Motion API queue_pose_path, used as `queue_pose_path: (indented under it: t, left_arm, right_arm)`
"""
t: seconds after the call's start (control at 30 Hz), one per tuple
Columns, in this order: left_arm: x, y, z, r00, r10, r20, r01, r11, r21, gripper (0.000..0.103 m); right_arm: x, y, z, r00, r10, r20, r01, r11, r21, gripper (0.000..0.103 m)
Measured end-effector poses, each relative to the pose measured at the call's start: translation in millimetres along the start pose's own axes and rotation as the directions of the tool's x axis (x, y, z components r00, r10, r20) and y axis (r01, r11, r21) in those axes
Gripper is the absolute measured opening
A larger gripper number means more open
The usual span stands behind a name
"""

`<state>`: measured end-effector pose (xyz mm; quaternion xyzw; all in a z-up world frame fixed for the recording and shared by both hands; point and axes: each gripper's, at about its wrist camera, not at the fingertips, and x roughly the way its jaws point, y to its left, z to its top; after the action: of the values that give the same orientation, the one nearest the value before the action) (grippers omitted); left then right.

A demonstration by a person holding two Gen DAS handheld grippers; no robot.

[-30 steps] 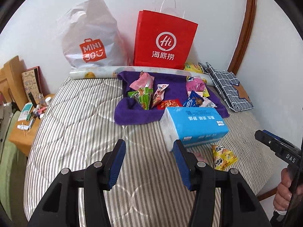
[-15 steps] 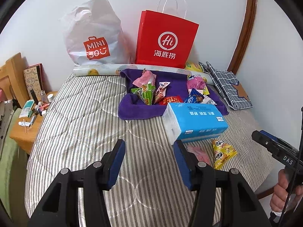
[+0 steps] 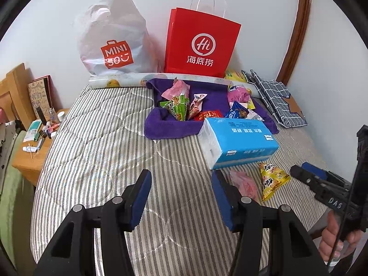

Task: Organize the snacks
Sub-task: 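Grasp the yellow chip bag with the right tool and lift it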

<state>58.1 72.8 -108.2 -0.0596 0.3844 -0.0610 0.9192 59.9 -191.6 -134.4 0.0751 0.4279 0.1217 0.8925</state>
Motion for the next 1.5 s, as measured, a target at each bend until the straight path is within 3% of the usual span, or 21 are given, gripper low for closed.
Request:
queue_pose_path:
  t: [0.33, 0.5, 0.93, 1.1, 1.2, 1.5]
  left_arm:
    - [14.5, 3.6, -3.9, 0.999, -0.012, -0.036, 0.011, 1.000, -0.019, 0.052]
    - [24.5, 1.2, -4.9, 0.998, -0.034, -0.056, 0.032, 0.999, -0.031, 0.052]
    - [53.4, -29.7, -8.5, 0.990, -0.075, -0.116, 0.077, 0.997, 0.010, 0.052]
    - [60.0, -42.2, -11.4, 0.986, -0.105, -0.130, 0.110, 0.994, 0.027, 0.052]
    - [64.9, -51.2, -12.5, 0.983, -0.115, -0.141, 0.122, 0.992, 0.040, 0.052]
    - [85.4, -79.0, -18.6, 0.973, -0.129, -0.193, 0.148, 0.986, 0.082, 0.052]
  right_arm:
    - [31.0, 7.2, -15.2, 0.996, -0.035, -0.085, 0.031, 0.998, -0.051, 0.028]
    - [28.9, 2.5, -19.8, 0.997, -0.052, -0.062, 0.047, 0.997, -0.068, 0.016]
    - [14.3, -32.6, -21.6, 0.995, -0.095, -0.040, 0.093, 0.994, -0.053, 0.013]
    - [9.4, -51.3, -18.4, 0.999, -0.026, -0.038, 0.026, 1.000, 0.013, 0.013]
    - [9.4, -57.3, -18.7, 0.998, -0.055, -0.036, 0.055, 0.998, 0.016, 0.013]
    - [-1.1, -72.6, -22.2, 1.000, -0.018, -0.013, 0.018, 0.999, 0.043, 0.014]
